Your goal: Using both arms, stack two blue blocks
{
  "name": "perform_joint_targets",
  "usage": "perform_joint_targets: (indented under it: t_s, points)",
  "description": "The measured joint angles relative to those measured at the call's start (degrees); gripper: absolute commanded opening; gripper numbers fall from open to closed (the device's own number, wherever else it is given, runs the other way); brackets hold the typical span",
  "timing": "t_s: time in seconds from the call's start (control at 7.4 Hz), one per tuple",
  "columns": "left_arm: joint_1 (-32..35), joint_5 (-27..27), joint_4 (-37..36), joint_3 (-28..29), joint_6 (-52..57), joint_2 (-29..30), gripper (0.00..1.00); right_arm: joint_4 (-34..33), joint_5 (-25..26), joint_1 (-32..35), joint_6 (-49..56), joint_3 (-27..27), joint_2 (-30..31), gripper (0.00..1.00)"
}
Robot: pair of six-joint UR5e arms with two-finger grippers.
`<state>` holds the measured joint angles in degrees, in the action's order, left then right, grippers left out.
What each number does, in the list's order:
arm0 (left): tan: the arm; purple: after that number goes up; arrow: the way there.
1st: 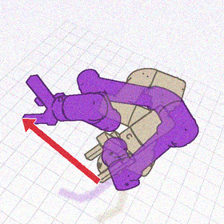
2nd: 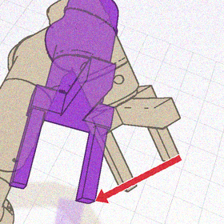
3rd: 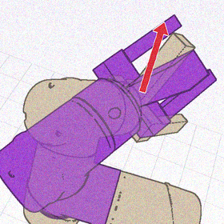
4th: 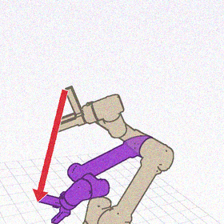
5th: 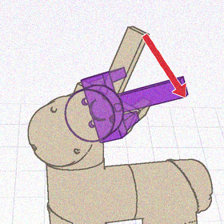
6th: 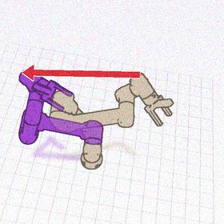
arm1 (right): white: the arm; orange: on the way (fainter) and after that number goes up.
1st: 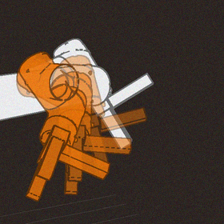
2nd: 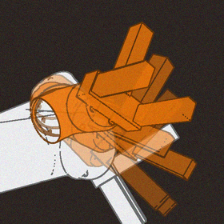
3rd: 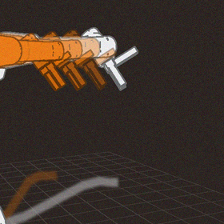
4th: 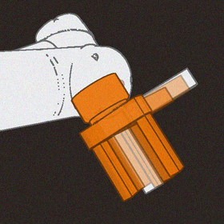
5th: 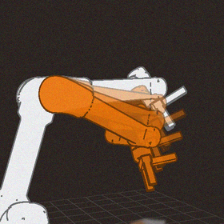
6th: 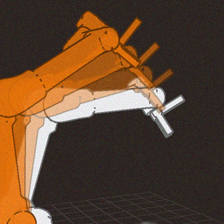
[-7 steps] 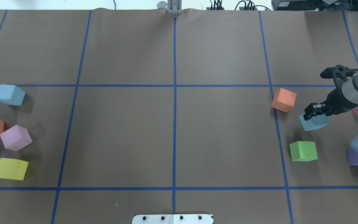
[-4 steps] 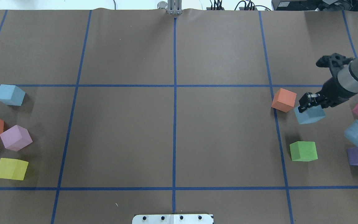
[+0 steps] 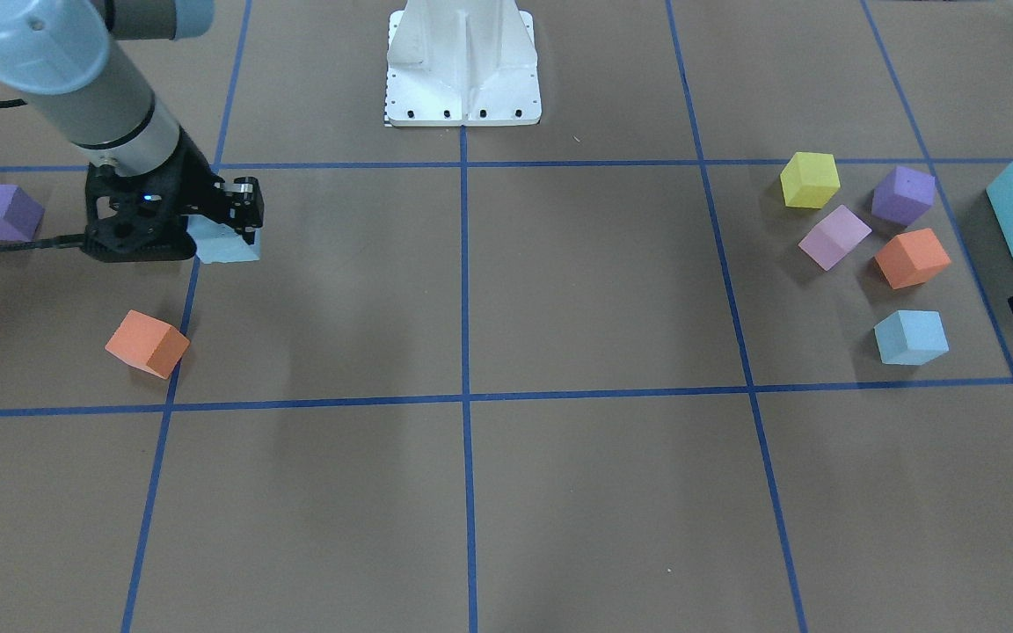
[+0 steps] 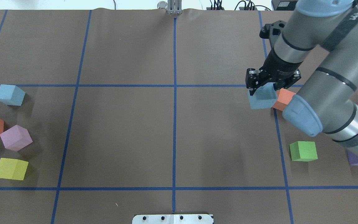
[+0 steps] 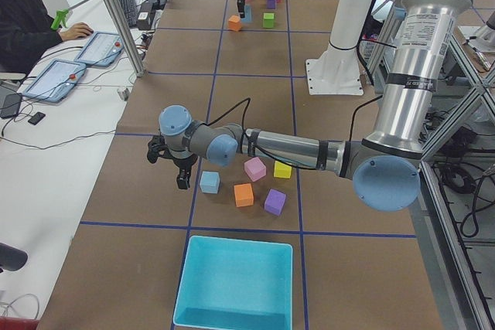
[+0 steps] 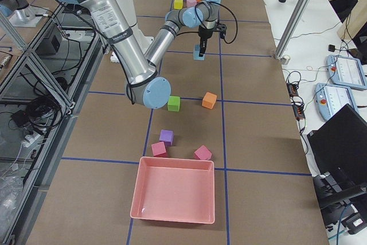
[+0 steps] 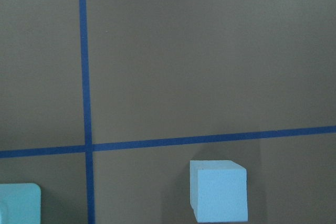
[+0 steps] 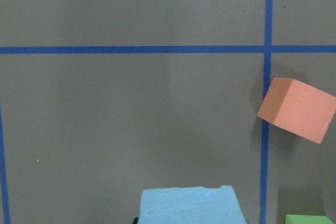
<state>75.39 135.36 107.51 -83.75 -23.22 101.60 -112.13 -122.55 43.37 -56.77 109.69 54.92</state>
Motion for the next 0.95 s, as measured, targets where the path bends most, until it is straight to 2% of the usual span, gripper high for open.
perform_joint_targets:
  t_s: [0.27, 0.41, 0.68, 0.95]
  points:
    - [-4.42, -2.88, 3.19, 2.02, -6.35, 2.01, 0.98, 3.9, 3.89, -5.93, -9.09, -4.26, -5.2, 0.53]
    - [-5.93, -4.08, 3.96, 2.51, -7.86, 2.48, 0.98, 6.84, 5.44, -8.01, -12.39, -8.17, -8.17, 0.53]
    - [-7.31, -5.23, 4.64, 2.96, -9.19, 2.7, 0.98, 11.5, 6.74, -9.9, -13.96, -16.65, -13.5, 0.53]
    - [-8.46, -6.06, 7.46, 3.26, -11.39, 1.71, 0.98, 17.18, 8.17, -10.68, -13.93, -23.6, -15.24, 0.53]
